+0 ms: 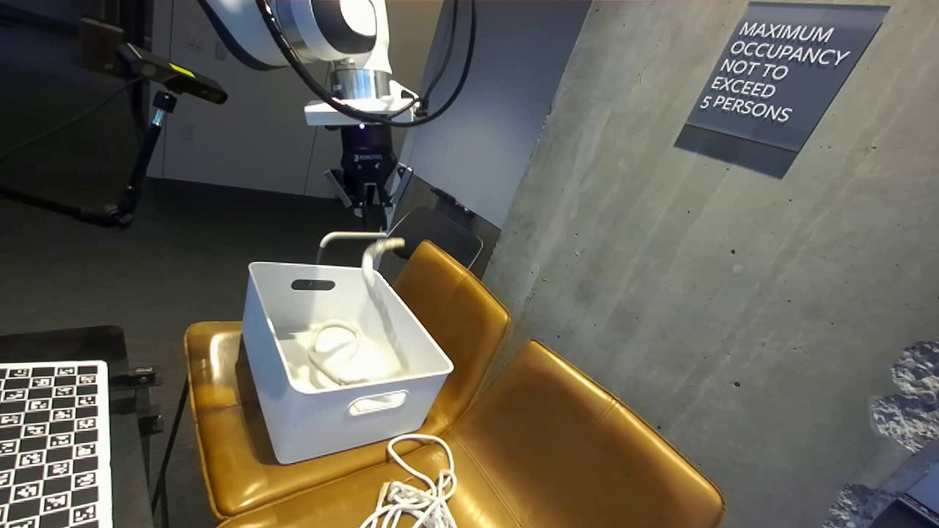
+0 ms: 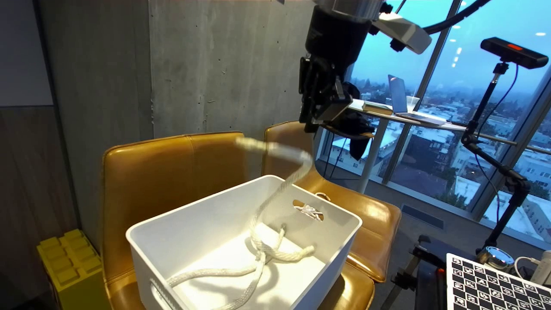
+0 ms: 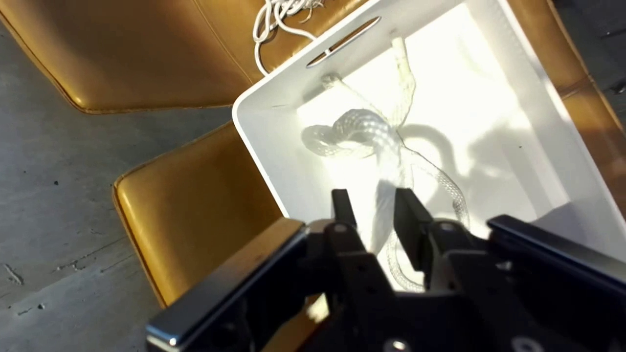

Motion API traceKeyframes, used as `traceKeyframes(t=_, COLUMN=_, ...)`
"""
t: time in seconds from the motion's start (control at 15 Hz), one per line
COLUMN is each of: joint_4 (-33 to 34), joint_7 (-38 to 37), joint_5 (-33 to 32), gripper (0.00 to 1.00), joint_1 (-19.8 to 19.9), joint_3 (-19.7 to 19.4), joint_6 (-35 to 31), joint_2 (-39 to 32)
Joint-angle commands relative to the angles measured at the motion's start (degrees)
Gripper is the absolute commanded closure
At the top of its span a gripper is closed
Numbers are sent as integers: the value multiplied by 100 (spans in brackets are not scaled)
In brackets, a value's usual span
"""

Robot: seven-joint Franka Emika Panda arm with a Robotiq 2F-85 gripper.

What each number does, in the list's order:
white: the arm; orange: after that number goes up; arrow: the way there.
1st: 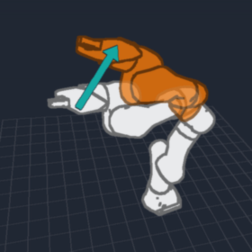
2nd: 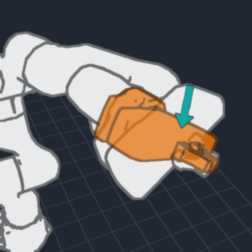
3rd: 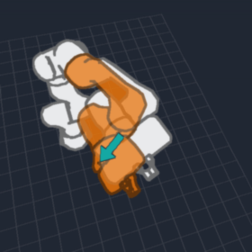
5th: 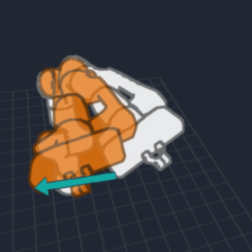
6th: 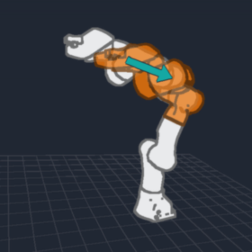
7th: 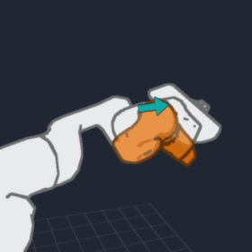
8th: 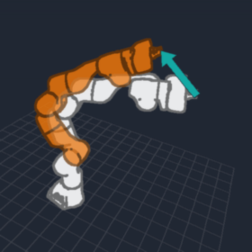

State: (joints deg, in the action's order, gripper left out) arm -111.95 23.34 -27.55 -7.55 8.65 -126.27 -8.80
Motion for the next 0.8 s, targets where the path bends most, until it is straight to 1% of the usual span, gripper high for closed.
traceKeyframes(t=0.0, joint_4=-330, joint_7=-1, joint_5=25, gripper=39, joint_1=75, joint_3=-107, joint_6=-301, joint_2=98)
traceKeyframes(t=0.13, joint_4=-541, joint_7=50, joint_5=57, gripper=24, joint_1=165, joint_3=-179, joint_6=-482, joint_2=114)
traceKeyframes(t=0.27, joint_4=-797, joint_7=113, joint_5=93, gripper=12, joint_1=309, joint_3=-283, joint_6=-706, joint_2=130)
traceKeyframes(t=0.33, joint_4=-922, joint_7=139, joint_5=94, gripper=3, joint_1=389, joint_3=-354, joint_6=-825, joint_2=120)
traceKeyframes(t=0.4, joint_4=-1066, joint_7=169, joint_5=83, gripper=0, joint_1=495, joint_3=-446, joint_6=-975, joint_2=99)
traceKeyframes(t=0.53, joint_4=-1331, joint_7=154, joint_5=33, gripper=0, joint_1=703, joint_3=-648, joint_6=-1380, joint_2=26)
traceKeyframes(t=0.6, joint_4=-1447, joint_7=53, joint_5=-69, gripper=0, joint_1=799, joint_3=-773, joint_6=-1666, joint_2=-33)
traceKeyframes(t=0.73, joint_4=-1593, joint_7=-27, joint_5=-58, gripper=0, joint_1=1017, joint_3=-1005, joint_6=-2293, joint_2=-218)
